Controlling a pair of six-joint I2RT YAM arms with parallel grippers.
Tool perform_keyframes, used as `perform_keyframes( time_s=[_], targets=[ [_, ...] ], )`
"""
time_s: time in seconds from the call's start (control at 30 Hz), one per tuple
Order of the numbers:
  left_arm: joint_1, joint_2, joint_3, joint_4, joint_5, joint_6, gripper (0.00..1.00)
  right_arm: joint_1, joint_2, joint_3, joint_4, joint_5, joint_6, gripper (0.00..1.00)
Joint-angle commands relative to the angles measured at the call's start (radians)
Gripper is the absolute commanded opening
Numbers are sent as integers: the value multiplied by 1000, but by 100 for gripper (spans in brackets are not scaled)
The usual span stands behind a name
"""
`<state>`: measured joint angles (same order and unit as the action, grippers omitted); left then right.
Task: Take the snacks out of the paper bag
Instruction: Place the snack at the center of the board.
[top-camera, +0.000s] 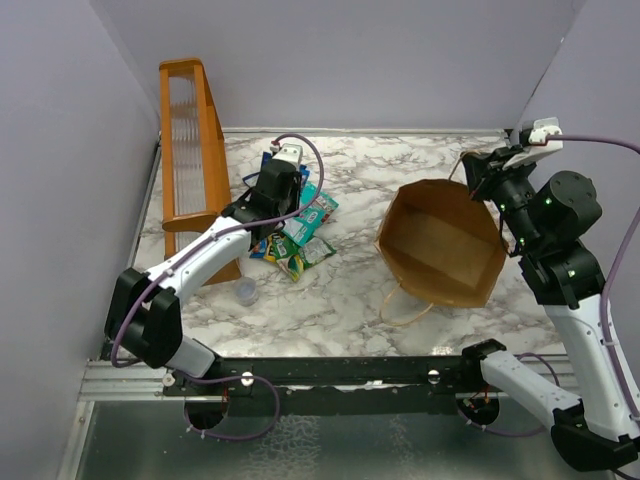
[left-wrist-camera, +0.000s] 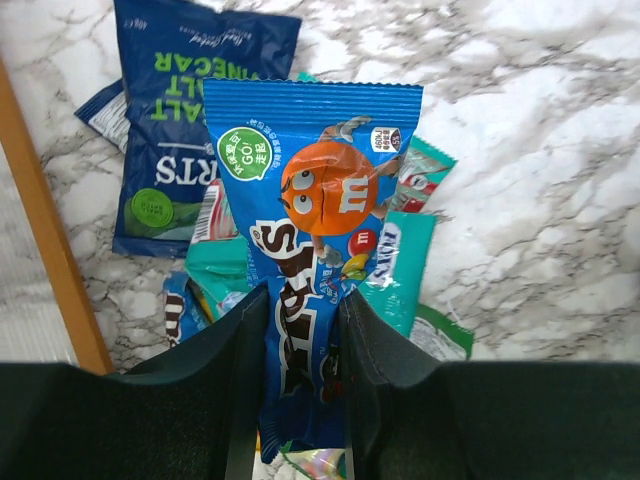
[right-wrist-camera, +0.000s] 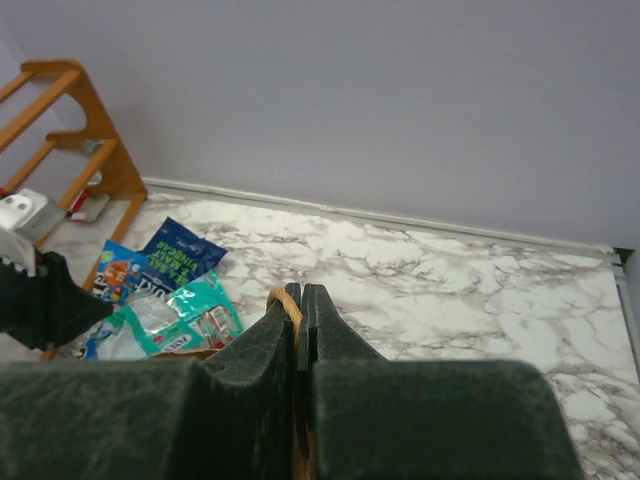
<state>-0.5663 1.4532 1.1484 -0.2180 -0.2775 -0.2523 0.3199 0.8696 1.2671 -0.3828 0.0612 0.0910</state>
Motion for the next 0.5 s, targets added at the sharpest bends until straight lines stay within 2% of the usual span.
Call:
perform_keyframes(
  time_s=[0.0, 0.27, 0.47],
  targets=[
    [35, 25, -6, 21, -29, -36, 27, 1, -14, 28, 43, -130, 19, 2],
    [67, 81, -24, 7, -56, -53, 30, 1, -25, 44, 10, -198, 55, 2],
    [83, 118, -36, -12, -86, -63, 42, 1, -18, 48, 13, -273, 80, 2]
  ],
)
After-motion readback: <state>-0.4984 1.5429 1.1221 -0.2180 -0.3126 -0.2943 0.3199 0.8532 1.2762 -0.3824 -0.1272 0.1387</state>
